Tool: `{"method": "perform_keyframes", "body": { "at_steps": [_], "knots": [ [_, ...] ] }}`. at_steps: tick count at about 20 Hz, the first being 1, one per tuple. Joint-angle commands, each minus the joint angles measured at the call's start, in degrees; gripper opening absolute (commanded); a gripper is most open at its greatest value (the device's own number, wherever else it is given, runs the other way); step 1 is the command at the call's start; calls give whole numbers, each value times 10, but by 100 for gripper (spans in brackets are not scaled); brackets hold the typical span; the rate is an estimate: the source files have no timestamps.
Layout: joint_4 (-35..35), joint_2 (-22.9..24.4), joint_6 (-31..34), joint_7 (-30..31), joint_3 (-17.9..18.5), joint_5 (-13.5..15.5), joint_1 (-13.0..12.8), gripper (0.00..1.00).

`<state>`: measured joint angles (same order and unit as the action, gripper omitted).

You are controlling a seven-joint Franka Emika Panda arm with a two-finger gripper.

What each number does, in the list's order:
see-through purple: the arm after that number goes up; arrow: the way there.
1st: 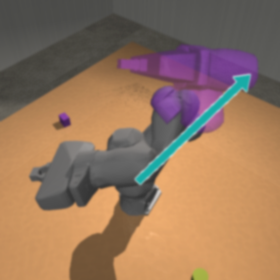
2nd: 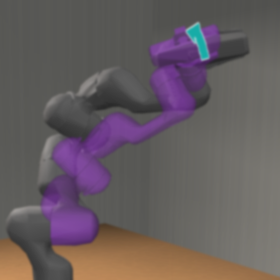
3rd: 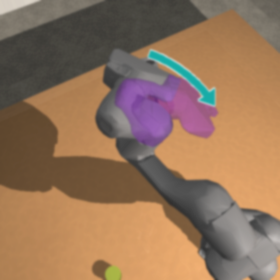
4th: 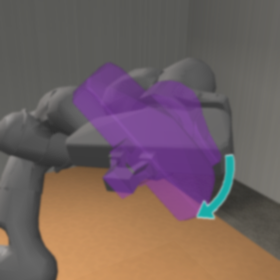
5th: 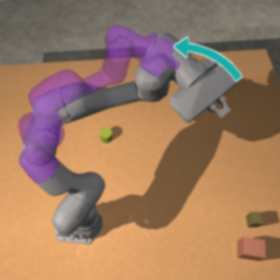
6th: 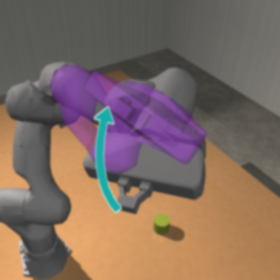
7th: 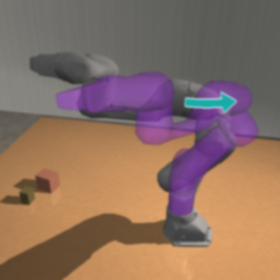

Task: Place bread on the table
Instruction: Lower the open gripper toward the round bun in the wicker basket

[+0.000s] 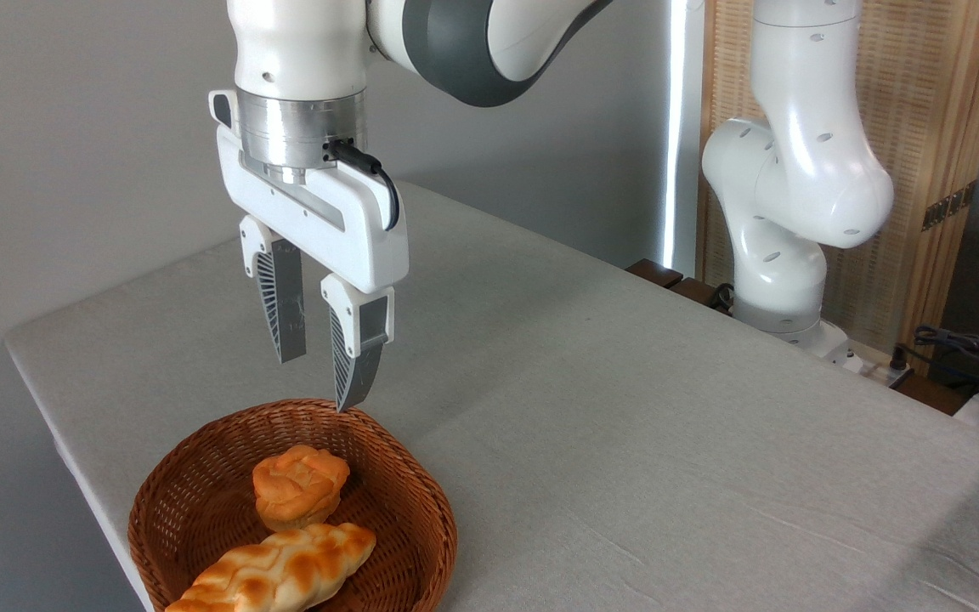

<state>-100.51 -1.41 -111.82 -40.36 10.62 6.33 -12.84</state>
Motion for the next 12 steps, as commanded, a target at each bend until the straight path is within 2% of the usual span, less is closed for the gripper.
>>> {"method": "perform_keyframes", "body": {
  "at_steps": [1, 12],
  "knots": [
    [9, -18, 5, -7, 1, -5, 0, 100],
    [10, -20, -2, -6, 0, -3, -1, 100]
  ]
}}
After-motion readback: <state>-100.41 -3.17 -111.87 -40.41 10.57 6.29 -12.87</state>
